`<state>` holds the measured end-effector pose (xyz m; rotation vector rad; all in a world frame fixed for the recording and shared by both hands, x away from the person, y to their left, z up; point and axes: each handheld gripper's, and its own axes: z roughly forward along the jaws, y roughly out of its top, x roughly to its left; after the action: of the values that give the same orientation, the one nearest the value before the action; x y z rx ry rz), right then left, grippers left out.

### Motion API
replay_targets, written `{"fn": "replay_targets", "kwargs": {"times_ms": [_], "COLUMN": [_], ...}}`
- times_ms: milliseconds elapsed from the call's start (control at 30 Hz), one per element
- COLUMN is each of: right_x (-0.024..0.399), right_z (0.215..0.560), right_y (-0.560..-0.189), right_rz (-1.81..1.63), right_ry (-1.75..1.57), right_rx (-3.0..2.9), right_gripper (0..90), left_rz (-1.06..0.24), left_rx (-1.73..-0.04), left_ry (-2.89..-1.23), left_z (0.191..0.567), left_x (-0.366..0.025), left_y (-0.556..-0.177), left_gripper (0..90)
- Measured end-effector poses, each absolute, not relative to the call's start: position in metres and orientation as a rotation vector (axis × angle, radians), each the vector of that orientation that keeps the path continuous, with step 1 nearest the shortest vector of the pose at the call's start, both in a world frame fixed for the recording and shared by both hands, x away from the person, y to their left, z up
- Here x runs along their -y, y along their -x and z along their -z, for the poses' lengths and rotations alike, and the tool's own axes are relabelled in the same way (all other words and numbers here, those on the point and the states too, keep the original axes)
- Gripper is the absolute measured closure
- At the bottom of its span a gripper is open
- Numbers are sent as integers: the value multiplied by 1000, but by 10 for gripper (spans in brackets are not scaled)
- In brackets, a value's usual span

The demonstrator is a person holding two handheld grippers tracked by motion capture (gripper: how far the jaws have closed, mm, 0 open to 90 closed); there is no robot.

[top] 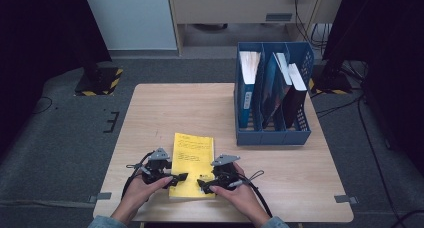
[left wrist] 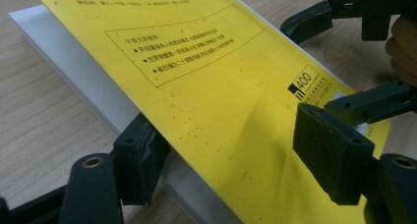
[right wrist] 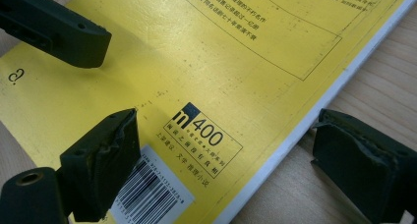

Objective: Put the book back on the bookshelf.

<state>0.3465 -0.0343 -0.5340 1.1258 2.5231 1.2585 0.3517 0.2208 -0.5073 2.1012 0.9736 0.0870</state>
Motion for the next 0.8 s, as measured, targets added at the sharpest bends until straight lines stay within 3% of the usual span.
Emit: {"fn": "replay_targets", "kwargs": {"times_ms": [267,467,800], "right_x": [34,35,35], "right_z": [534,534,533], "right_y": [-347,-347,-347], "right_rz": [-1259,-1260,-1259], "right_ry": [-1126,-1123,-1128], "right_rx": [-2525,-2534,-2541], "right_gripper": [108,107,106], "left_rz": [-33,88,137], "left_rx": [-968,-948,-894], "left_ry": [-2151,-2205,-2339], "left_z": [505,502,496], "left_x": [-218,-214,-190], "left_y": [-362,-378,-395], "left_gripper": [348,367,368]}}
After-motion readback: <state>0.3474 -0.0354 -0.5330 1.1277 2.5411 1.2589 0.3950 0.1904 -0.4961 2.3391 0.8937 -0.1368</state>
